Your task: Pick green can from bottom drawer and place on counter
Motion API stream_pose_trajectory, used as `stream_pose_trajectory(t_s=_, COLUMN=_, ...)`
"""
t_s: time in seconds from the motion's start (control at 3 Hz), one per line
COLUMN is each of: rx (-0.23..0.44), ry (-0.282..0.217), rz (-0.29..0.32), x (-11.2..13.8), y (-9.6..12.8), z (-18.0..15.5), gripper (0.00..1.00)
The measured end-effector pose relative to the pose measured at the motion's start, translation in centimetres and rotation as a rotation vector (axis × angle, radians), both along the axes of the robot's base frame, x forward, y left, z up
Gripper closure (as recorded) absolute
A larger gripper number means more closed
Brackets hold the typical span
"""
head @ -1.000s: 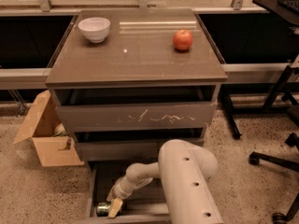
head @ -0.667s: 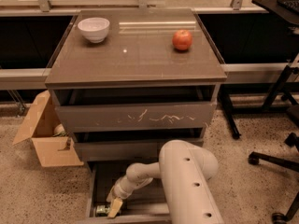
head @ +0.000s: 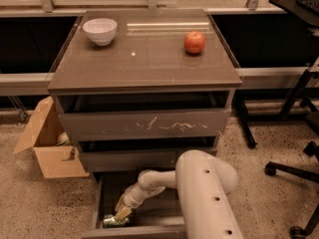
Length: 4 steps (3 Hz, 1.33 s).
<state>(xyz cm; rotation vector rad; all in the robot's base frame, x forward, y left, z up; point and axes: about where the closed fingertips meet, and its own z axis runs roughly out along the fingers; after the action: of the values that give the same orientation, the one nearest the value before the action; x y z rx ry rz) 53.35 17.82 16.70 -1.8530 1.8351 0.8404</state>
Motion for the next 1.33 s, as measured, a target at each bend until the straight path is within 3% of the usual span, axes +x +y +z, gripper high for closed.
stream_pose_trajectory(t_s=0.67, rx=0.001, ry=0.018, rz=0.031, x=0.5, y=0.5, z=0.5, gripper=0.00)
stream_pose_trajectory(t_s=1.33, rx=-0.032, ry=0.007, rz=0.024, x=0.9, y=1.1, z=-1.2, gripper=0.04)
